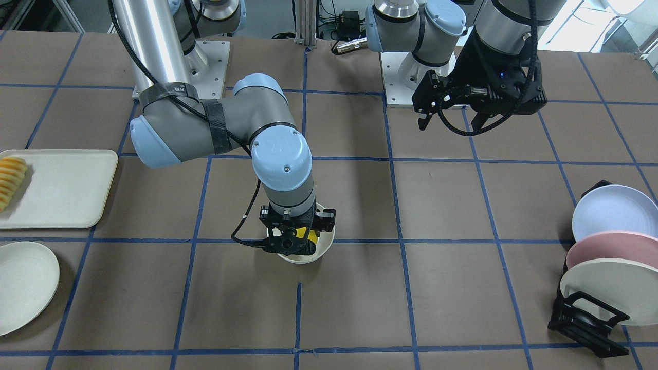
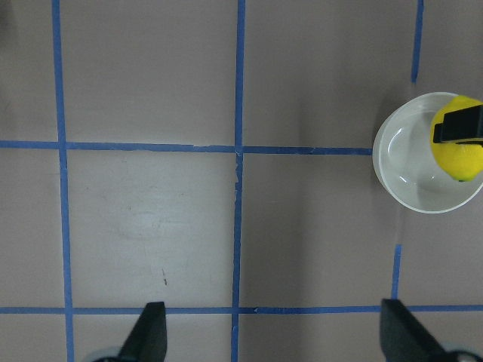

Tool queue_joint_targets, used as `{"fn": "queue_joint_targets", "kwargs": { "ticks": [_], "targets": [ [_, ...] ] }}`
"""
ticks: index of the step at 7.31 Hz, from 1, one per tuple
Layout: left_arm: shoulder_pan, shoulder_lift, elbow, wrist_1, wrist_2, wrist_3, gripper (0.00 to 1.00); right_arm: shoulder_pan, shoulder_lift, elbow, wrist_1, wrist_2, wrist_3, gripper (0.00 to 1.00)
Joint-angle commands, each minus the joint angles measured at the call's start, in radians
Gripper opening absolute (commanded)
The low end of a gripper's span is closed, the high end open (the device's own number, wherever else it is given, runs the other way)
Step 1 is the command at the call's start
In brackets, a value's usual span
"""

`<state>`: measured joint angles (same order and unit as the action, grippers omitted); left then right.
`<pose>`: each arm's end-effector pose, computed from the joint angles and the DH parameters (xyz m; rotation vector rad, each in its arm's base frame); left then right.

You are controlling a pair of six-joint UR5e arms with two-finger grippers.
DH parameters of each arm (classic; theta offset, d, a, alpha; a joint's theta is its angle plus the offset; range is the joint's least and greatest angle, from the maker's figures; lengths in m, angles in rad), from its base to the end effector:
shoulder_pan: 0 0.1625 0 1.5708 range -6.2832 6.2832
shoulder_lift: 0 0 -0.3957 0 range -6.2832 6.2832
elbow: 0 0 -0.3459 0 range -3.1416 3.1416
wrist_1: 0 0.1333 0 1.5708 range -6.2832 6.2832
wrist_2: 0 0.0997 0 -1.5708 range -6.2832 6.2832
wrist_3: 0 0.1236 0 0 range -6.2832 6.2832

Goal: Place bowl and put lemon in it

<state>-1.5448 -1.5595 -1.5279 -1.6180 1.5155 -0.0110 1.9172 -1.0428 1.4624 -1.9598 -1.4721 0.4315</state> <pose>-0.1286 -0.4450 0.4542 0.0568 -3.0858 0.0114 0.3443 -0.5254 0.2374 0.1325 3.0574 0.1006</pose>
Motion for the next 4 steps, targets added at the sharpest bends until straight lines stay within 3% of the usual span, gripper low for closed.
{"fn": "queue_joint_targets", "kwargs": {
  "ticks": [1, 3, 4],
  "targets": [
    [0.000, 0.002, -0.006, 0.003, 0.000, 0.000, 1.00, 0.000, 0.004, 0.047, -0.051, -0.002, -0.005, 0.00],
    [0.000, 0.002, -0.006, 0.003, 0.000, 0.000, 1.00, 0.000, 0.004, 0.110, -0.146, 0.003, 0.003, 0.00],
    [0.002, 0.002, -0.006, 0.003, -0.001, 0.000, 1.00, 0.000, 0.004, 0.114, -0.154, 0.003, 0.003, 0.15]
  ]
}}
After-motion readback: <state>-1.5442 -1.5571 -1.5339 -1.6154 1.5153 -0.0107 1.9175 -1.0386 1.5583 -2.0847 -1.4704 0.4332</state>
